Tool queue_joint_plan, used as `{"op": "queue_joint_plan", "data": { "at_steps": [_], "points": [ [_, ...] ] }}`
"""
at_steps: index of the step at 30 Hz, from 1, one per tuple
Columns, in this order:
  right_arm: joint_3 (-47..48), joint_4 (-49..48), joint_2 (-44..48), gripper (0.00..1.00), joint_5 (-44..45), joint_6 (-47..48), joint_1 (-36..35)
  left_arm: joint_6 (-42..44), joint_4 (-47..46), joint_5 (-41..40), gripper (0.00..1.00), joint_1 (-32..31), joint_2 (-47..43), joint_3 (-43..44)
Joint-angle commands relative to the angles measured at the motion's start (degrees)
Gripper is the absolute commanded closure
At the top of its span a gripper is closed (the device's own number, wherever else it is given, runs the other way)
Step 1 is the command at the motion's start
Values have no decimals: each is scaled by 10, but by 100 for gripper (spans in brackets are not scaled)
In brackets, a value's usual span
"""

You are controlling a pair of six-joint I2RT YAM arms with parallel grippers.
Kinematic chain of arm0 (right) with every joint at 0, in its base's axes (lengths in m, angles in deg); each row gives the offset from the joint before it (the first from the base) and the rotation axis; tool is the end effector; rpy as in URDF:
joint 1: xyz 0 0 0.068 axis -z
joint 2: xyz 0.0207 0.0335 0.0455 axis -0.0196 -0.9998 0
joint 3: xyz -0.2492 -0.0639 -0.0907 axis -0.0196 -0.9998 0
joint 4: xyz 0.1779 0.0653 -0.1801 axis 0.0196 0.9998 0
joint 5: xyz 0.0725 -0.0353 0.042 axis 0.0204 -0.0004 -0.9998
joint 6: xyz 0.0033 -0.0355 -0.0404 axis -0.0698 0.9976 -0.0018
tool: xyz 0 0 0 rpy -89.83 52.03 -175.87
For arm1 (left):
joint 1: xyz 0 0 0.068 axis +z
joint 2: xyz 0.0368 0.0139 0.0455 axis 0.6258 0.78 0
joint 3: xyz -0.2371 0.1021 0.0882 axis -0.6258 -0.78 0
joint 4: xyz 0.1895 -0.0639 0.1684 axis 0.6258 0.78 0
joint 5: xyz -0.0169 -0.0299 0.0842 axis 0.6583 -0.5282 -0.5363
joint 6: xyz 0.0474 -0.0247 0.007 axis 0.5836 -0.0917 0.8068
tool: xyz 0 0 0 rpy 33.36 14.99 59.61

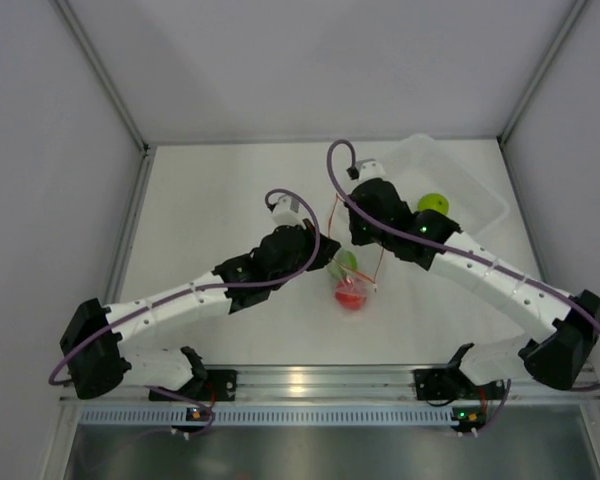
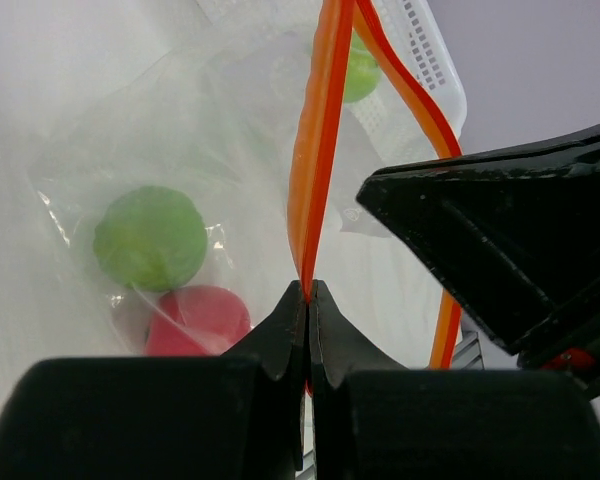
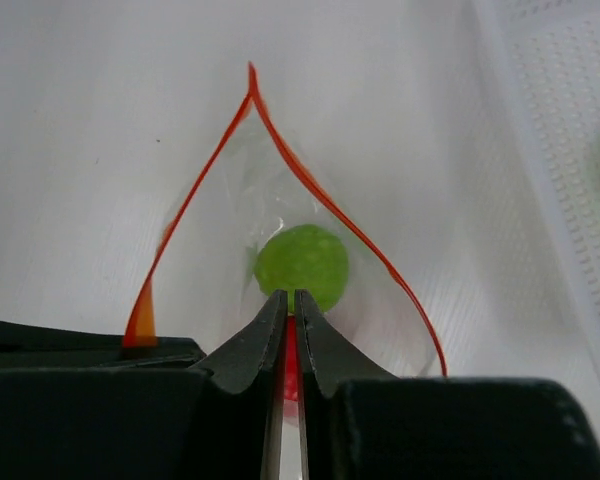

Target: Open the zip-top bag and remove the fake food

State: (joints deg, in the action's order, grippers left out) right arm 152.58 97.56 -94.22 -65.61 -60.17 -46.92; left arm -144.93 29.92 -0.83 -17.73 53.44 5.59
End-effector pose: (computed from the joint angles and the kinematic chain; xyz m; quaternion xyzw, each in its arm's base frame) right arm 0.2026 0.1915 0.3570 -0.1184 0.8814 0.1123 0.4434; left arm 0.1719 -0.2397 0.3024 -0.0864 0.8104 -0.3993 0.4200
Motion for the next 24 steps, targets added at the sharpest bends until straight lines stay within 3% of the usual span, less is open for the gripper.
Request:
{"op": "queue_joint_plan", "data": {
  "at_steps": [1,8,24],
  "points": [
    [48,26,-42,93,44,-22,-41,-5,-11,-14,100,1,-28,-15],
    [98,37,-117,94,94,-41,-75,-11,-12,-5,100,1,-31,-24],
    [3,-18,-167,95,106,-71,-71,-8,-10,-28,100,2,-66,-49]
  ]
}}
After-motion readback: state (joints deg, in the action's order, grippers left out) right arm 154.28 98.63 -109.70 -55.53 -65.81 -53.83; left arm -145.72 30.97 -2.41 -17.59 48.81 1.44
